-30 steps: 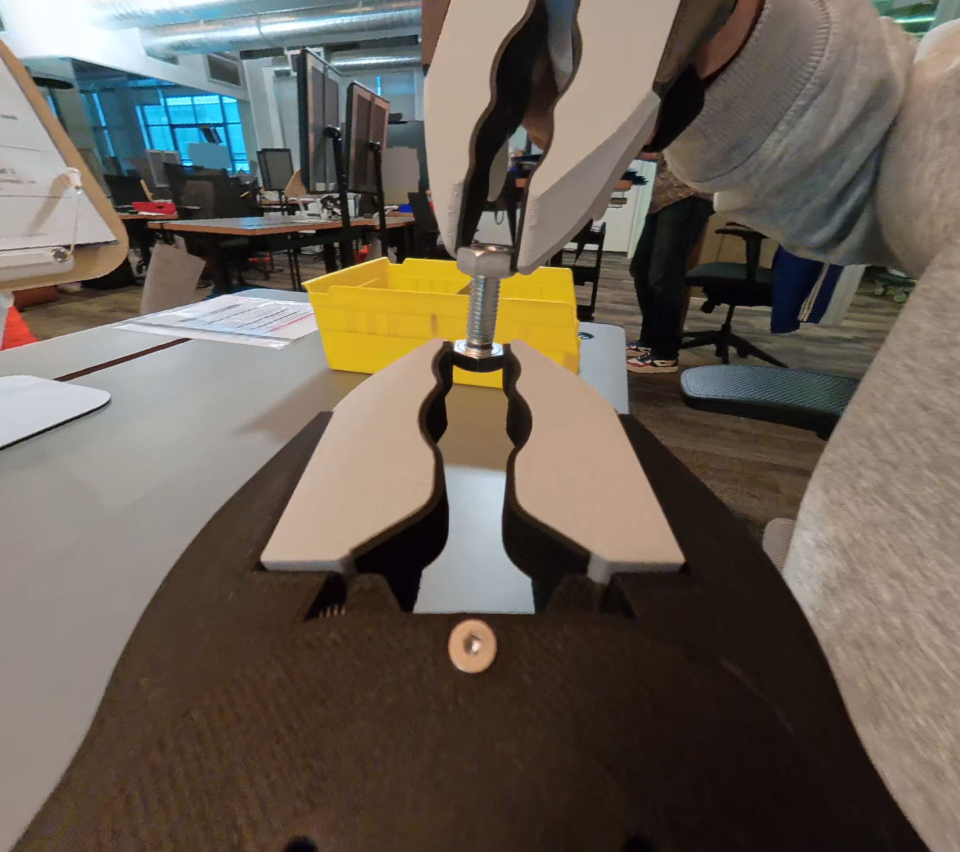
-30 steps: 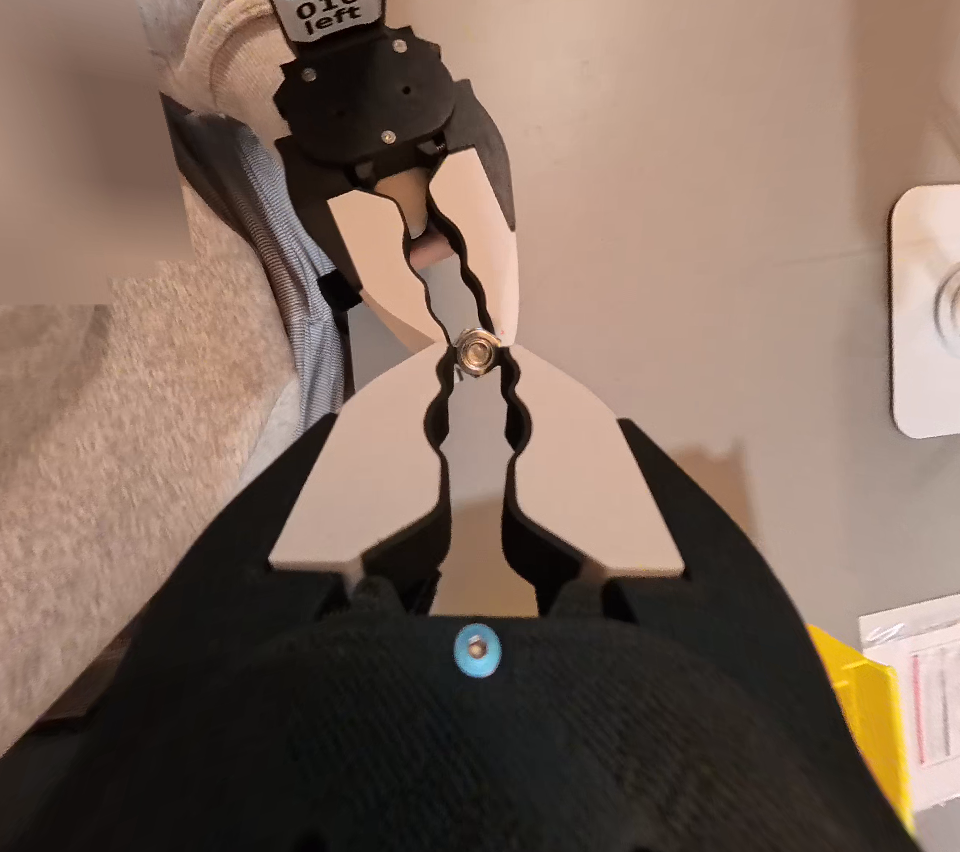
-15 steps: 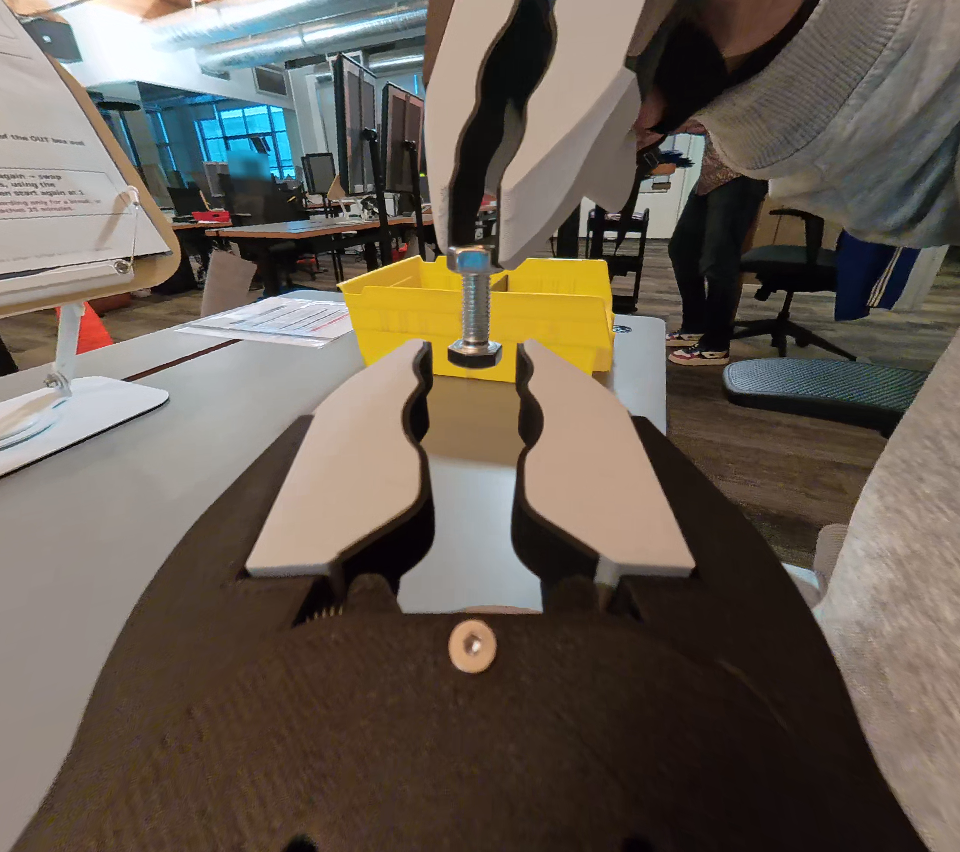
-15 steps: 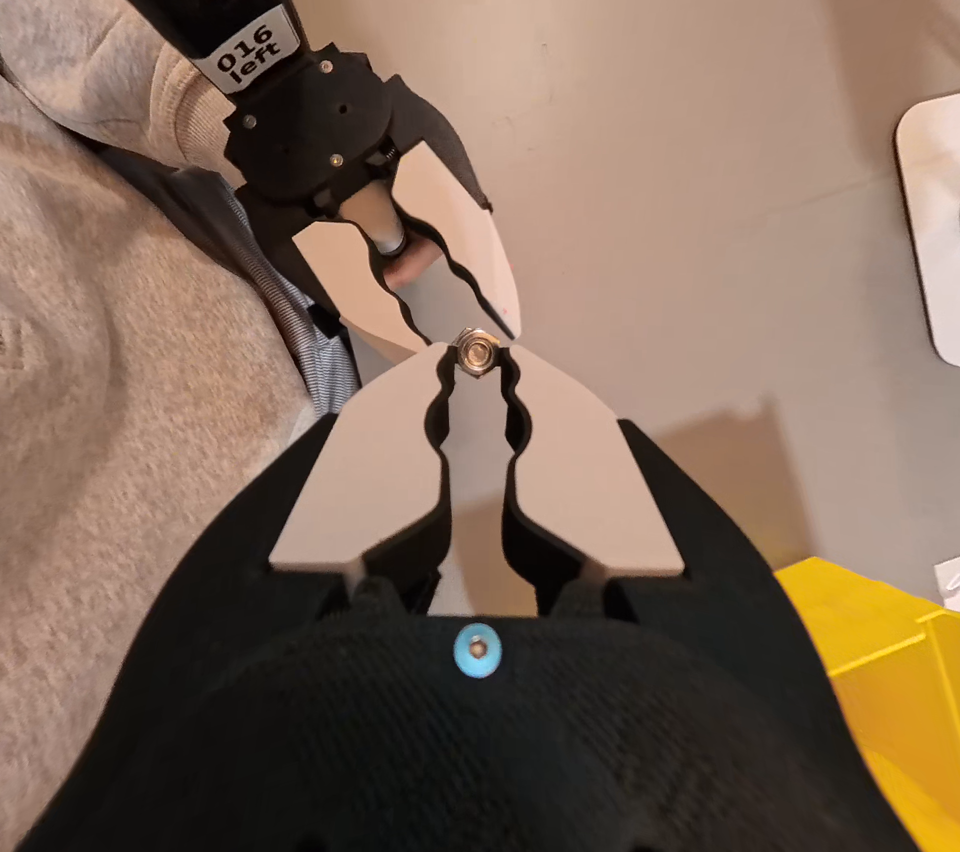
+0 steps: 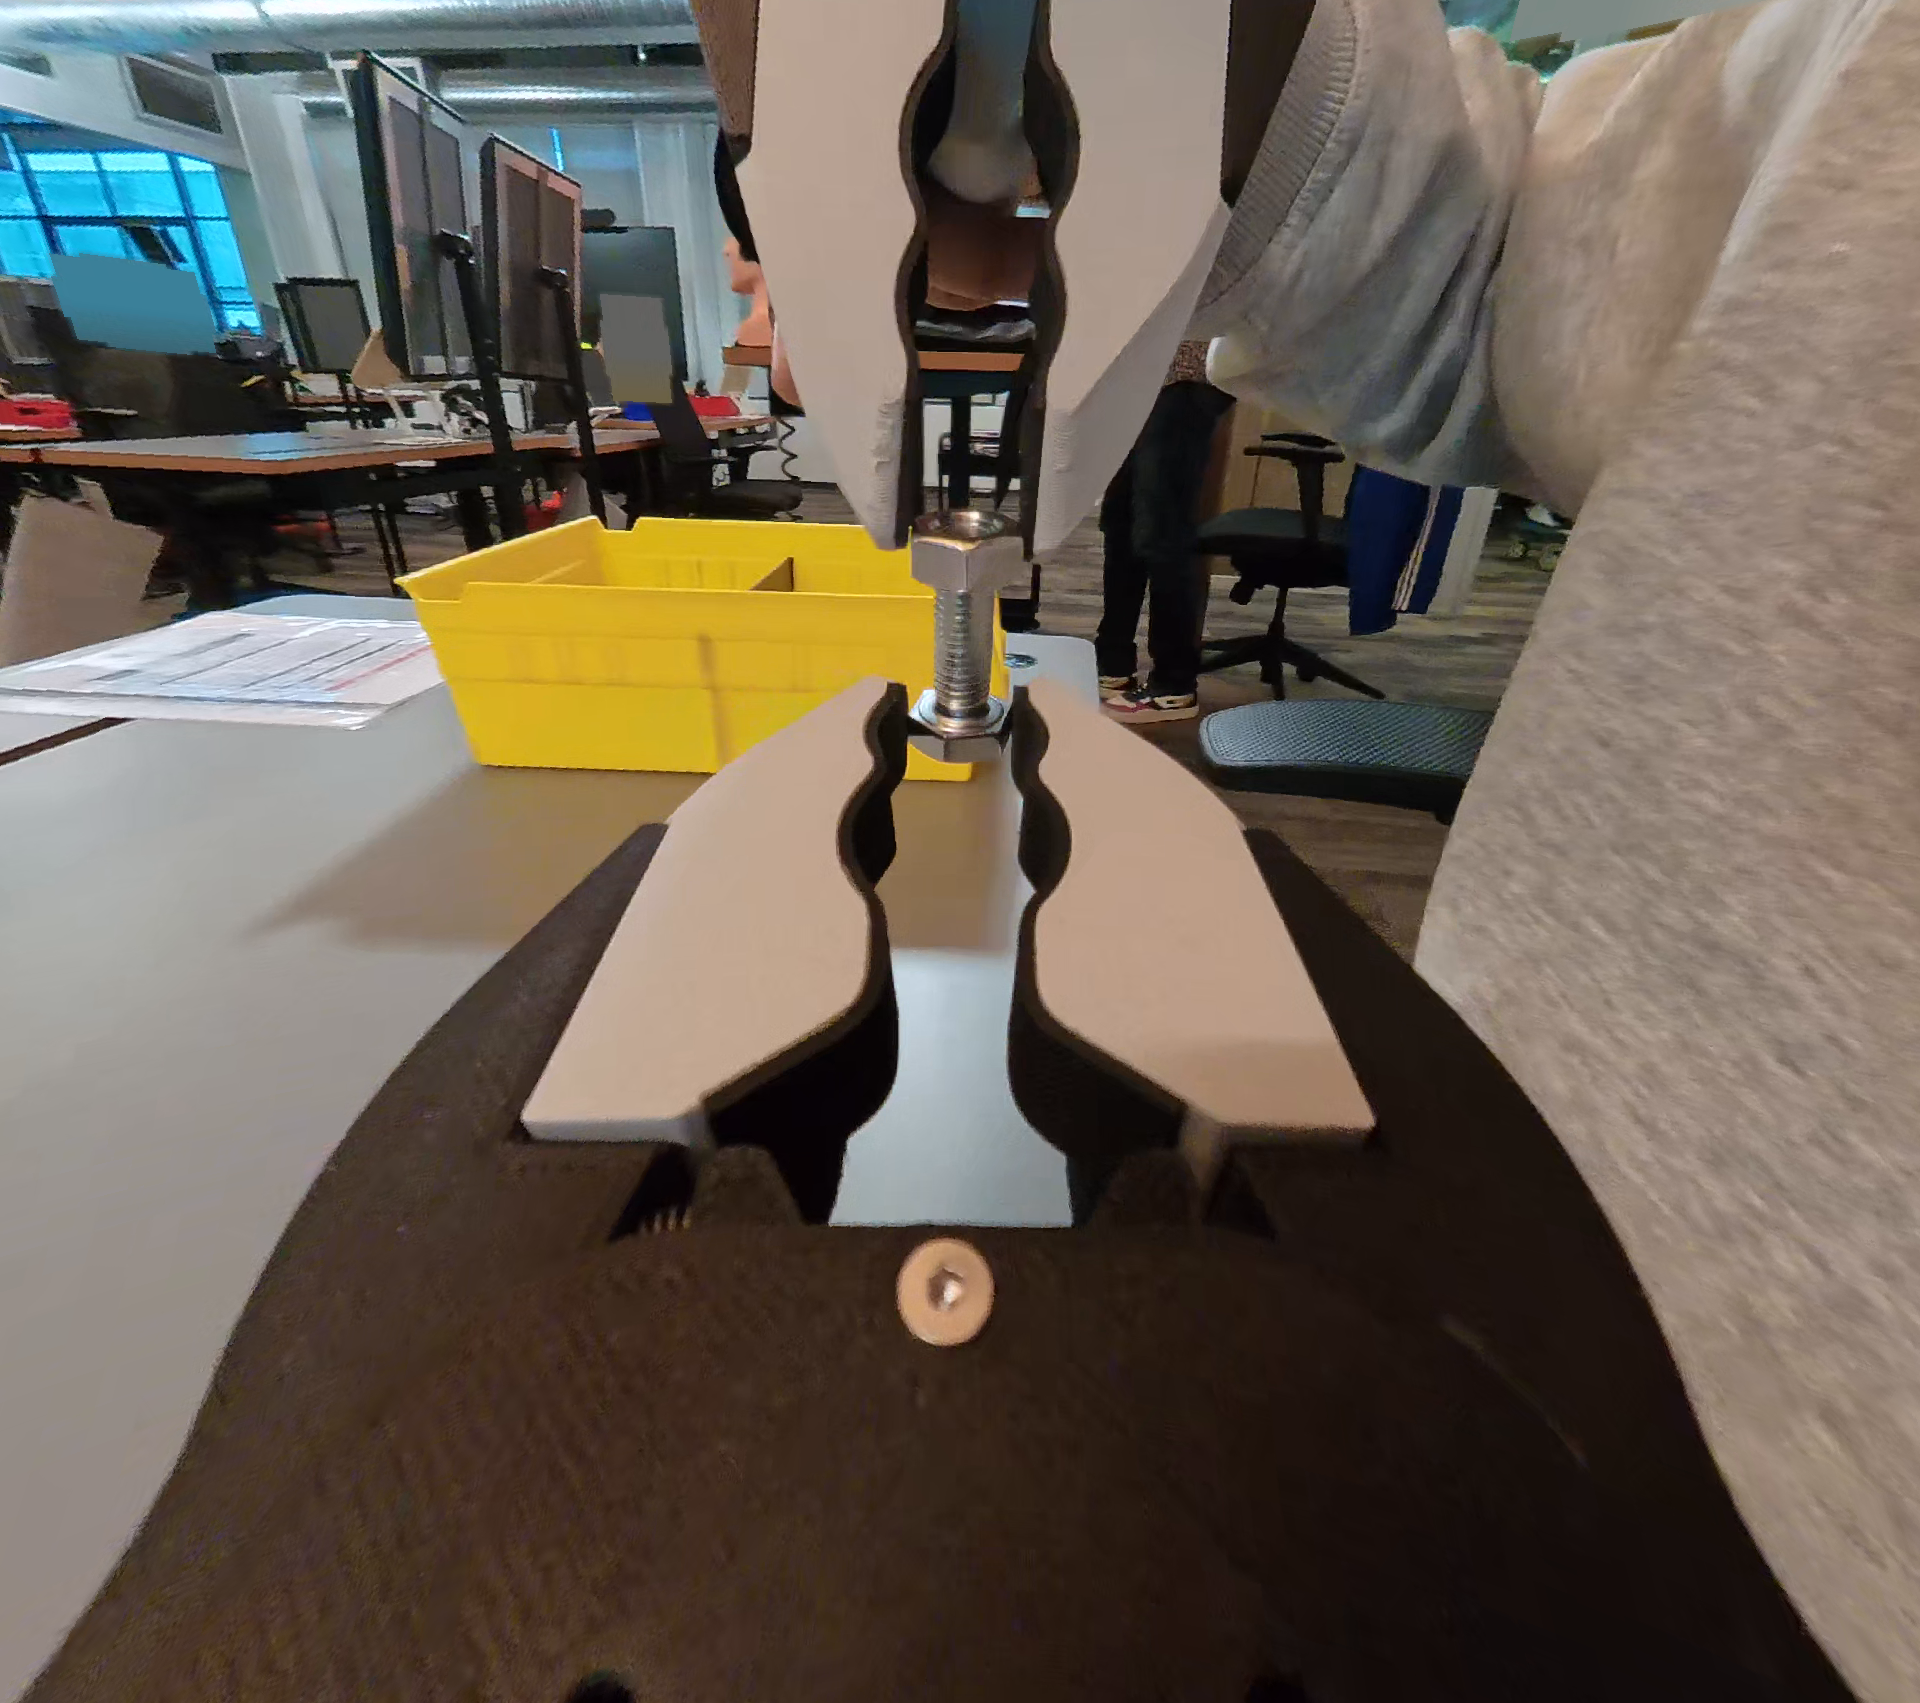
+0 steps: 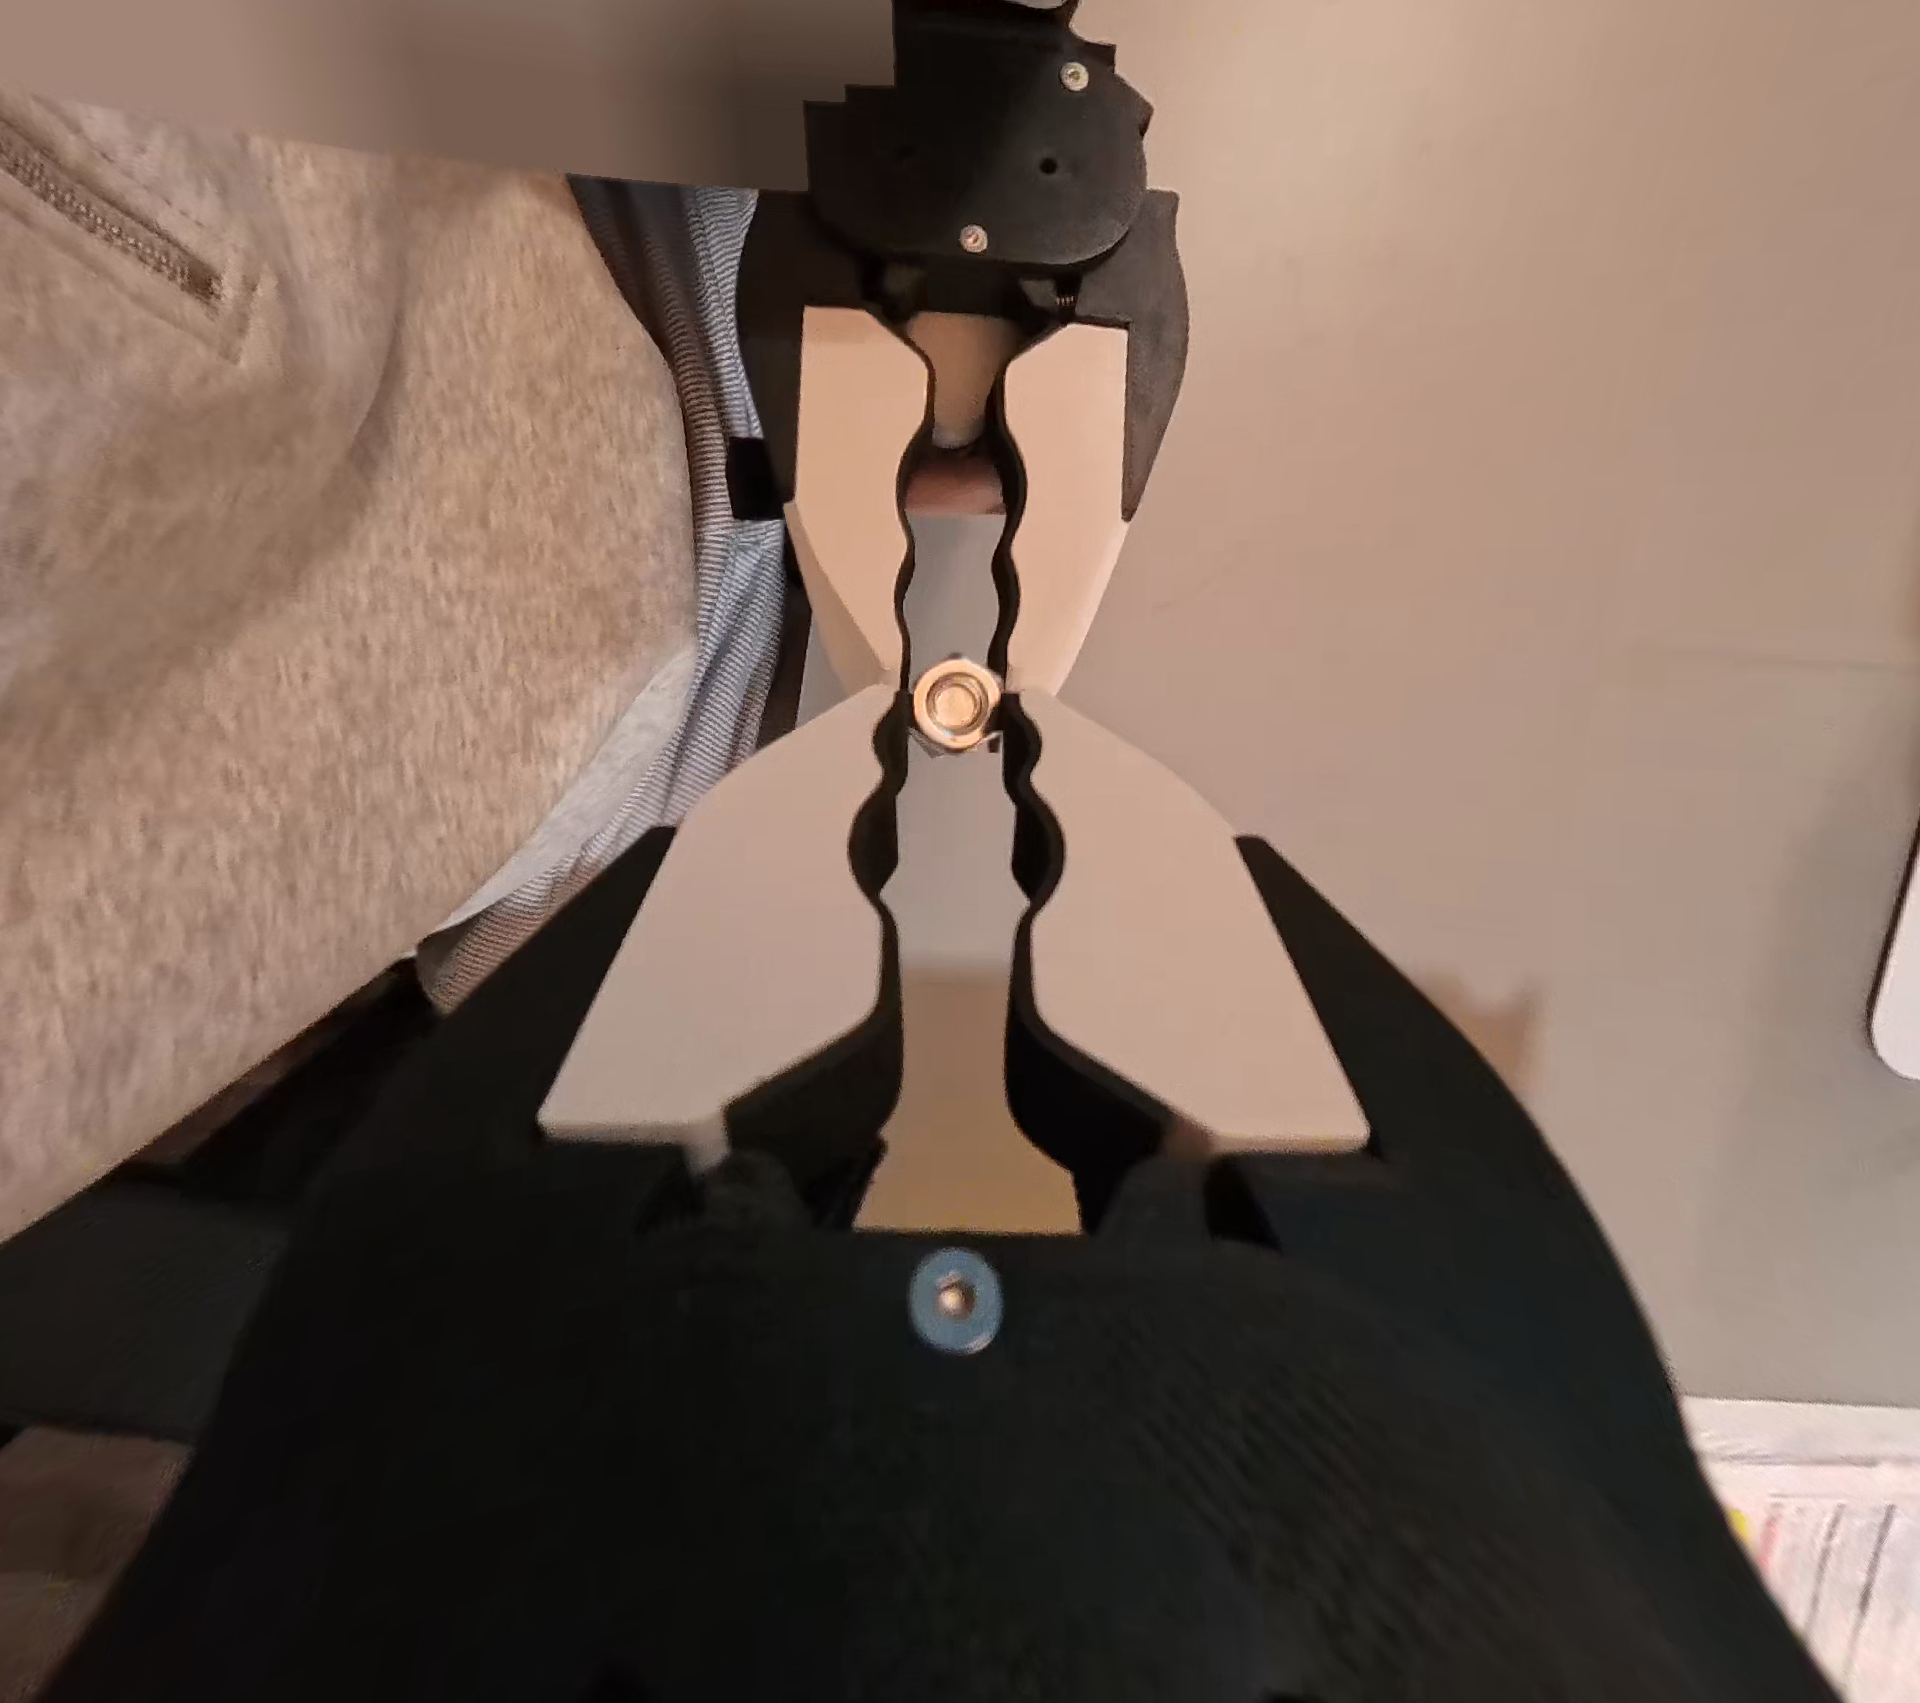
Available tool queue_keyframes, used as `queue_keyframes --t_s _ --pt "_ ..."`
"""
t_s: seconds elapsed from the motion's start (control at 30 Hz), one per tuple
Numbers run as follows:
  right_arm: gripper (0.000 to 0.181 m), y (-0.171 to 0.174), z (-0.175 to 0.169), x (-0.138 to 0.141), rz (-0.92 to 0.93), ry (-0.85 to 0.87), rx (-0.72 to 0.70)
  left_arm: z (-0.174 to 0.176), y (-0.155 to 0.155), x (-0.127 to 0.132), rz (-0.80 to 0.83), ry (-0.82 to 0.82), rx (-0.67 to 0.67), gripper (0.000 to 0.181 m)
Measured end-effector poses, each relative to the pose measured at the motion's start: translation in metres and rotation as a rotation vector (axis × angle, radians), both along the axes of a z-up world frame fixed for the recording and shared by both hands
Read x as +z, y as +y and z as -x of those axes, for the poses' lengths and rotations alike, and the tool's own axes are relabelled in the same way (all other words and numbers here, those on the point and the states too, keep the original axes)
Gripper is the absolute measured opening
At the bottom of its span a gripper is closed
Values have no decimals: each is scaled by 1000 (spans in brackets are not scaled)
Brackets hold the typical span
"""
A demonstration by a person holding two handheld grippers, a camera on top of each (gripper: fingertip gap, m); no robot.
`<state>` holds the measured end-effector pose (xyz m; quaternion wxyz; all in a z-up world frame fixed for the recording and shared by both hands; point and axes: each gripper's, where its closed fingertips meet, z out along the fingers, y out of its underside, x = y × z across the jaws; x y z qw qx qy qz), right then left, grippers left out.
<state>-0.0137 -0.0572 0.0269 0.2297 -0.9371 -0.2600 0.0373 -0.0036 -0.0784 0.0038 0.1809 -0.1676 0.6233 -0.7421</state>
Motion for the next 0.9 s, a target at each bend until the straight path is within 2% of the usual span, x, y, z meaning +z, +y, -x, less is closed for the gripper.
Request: queue_keyframes --t_s 0.13,0.23,0.3,0.4,0.47,0.63,0.9 --pt "41 2 -6 -2 20 10 -98 -10 6 -1 -20 13 74 19" --pt "37 5 -18 -2 3 -31 -200 -20 12 -9 -69 31 158 20" --pt "26 8 -26 -2 -23 -46 -285 -27 16 -16 -124 53 215 20" --pt "26 11 -27 -7 -55 12 -399 -35 22 -22 -213 70 308 20" --pt "27 10 -35 -12 -72 -8 -455 -35 24 -23 -251 51 341 20" --pt "26 8 -38 -13 -82 61 -511 -35 21 -26 -296 29 368 20" --pt "18 8 -32 -22 -52 68 -485 -32 19 -24 -299 -6 360 20"
